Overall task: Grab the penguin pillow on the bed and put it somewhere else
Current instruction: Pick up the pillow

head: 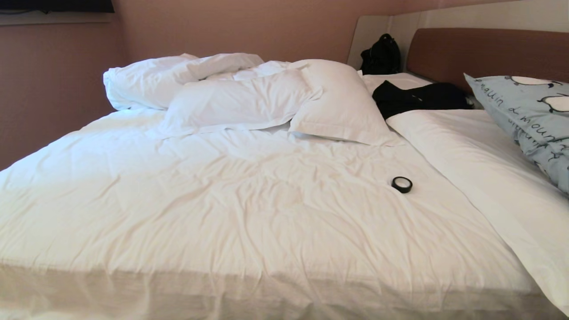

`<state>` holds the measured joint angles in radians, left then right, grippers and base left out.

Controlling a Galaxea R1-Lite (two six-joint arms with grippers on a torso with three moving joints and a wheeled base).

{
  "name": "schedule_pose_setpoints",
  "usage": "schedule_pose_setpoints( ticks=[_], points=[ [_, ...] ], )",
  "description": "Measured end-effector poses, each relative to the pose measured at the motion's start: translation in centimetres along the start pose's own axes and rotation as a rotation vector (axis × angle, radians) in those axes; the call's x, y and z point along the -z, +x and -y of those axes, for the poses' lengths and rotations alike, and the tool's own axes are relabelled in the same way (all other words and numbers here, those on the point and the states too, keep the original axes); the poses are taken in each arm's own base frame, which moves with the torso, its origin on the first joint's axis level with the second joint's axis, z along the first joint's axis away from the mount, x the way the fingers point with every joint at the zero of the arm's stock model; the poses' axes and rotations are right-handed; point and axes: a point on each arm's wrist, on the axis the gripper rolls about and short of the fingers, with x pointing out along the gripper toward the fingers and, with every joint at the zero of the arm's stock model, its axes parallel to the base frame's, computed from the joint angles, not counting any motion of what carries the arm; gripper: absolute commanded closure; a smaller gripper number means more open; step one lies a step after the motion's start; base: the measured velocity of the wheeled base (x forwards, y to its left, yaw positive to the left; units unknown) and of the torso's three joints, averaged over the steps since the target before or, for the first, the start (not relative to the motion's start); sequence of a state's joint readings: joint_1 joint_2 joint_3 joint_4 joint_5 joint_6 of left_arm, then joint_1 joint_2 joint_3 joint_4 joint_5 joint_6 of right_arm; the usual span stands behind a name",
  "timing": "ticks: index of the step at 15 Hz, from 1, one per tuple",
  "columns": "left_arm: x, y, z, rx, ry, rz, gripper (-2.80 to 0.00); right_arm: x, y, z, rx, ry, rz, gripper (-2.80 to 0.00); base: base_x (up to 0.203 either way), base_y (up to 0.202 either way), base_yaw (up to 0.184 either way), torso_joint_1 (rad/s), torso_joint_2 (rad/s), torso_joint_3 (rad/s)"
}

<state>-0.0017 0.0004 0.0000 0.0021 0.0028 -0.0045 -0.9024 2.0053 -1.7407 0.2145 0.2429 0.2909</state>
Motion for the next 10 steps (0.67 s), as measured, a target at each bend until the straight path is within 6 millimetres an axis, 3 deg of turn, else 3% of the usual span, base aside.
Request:
schedule_pose_setpoints(
  ticks=[5, 8, 10],
  points=[
    [0.0, 0.0, 0.0, 0.000, 0.000, 0.000, 0.00, -0.6, -4.5, -3.4, -0.145, -0.029, 0.027, 0.00, 0.000, 0.000, 0.000, 0.000, 0.00, 0.000],
    [0.0, 0.0, 0.0, 0.000, 0.000, 0.000, 0.00, -1.6, -8.6, -5.0, -0.214, -0.052, 0.070, 0.00, 0.000, 0.000, 0.000, 0.000, 0.00, 0.000],
    [0.0, 0.0, 0.0, 0.000, 0.000, 0.000, 0.00, -2.1, -12.4, -6.1, -0.270, -0.067, 0.107, 0.00, 0.000, 0.000, 0.000, 0.000, 0.00, 0.000]
  ],
)
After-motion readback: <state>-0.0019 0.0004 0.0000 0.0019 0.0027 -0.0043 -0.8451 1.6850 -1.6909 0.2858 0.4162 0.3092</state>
